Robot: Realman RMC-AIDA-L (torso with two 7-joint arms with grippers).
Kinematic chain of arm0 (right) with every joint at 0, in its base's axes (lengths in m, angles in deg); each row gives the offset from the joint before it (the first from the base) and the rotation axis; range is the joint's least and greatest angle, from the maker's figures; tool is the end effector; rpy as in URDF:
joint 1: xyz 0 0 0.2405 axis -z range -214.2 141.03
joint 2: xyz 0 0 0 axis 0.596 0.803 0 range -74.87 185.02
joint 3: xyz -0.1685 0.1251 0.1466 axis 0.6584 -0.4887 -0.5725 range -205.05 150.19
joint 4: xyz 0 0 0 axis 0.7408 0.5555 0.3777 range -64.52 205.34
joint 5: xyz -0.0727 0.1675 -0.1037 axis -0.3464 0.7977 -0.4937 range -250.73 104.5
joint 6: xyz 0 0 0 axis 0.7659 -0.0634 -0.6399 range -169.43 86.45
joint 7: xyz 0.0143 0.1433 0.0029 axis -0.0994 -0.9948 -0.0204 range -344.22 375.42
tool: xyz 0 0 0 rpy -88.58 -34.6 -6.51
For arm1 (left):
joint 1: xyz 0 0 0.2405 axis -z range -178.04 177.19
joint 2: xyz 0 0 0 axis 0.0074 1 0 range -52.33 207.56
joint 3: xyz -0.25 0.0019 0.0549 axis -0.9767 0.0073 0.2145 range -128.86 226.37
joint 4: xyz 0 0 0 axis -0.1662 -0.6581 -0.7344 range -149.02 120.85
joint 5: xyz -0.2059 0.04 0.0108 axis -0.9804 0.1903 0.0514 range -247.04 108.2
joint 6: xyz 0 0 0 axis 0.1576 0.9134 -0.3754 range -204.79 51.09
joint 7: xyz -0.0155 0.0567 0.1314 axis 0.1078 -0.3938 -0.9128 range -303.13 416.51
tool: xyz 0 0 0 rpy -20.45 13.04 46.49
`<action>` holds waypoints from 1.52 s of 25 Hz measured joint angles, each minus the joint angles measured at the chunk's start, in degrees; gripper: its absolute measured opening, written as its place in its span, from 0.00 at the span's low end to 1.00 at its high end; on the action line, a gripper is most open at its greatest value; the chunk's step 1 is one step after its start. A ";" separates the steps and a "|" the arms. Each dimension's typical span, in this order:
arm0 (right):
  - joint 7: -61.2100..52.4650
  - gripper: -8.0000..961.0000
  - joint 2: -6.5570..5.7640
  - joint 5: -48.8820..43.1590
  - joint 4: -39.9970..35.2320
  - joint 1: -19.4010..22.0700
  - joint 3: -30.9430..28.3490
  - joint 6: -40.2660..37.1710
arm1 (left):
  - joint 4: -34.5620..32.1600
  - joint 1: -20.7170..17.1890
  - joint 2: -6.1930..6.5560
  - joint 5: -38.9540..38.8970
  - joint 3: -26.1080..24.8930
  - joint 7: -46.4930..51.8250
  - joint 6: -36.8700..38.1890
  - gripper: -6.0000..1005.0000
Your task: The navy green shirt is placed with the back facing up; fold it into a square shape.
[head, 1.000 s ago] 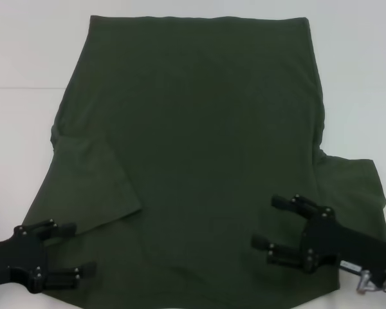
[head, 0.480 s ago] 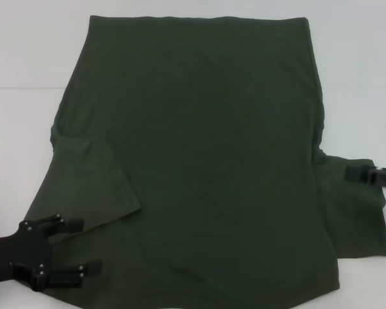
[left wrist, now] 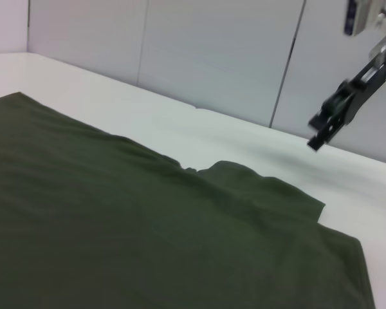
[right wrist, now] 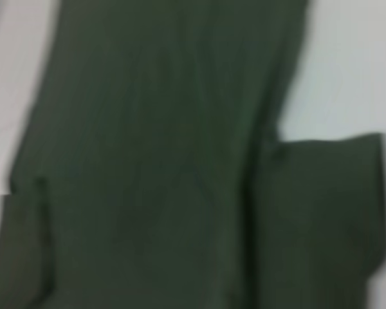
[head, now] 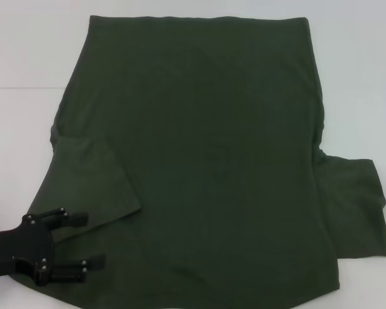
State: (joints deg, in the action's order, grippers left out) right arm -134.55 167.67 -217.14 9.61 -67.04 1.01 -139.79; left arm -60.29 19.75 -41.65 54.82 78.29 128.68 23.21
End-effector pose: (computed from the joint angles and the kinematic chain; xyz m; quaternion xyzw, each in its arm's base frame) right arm 0.3121 0.3292 0.1195 -0.6993 0.6850 0.0908 0.1830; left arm -0.3177 0.2665 0.0337 -0.9455 -0.2065 -0.2007 0.1521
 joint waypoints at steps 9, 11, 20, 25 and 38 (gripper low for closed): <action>-0.76 0.97 0.38 -9.51 2.24 -1.82 -0.02 4.16 | -0.05 0.23 -0.28 -0.57 0.00 -1.13 1.67 0.93; -0.67 0.97 0.48 -9.53 3.38 -2.03 0.49 5.47 | 0.17 0.21 -0.34 -0.88 0.00 -1.31 1.71 0.93; -0.23 0.97 0.88 -9.32 8.78 -4.20 3.60 9.76 | 0.33 -0.09 -0.35 -1.03 0.00 -1.44 1.72 0.93; 0.83 0.97 0.96 -9.20 12.03 -5.36 4.36 12.11 | 0.32 -0.17 -0.46 -1.03 0.00 -1.46 1.72 0.93; 1.47 0.96 0.96 -9.19 16.78 -6.63 6.78 16.88 | 0.34 0.12 -0.44 -1.02 0.00 -1.50 1.55 0.93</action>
State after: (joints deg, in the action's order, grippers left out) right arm -133.07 168.63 -226.33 26.39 -73.67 7.79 -122.92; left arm -59.94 19.87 -42.09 53.80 78.29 127.18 24.76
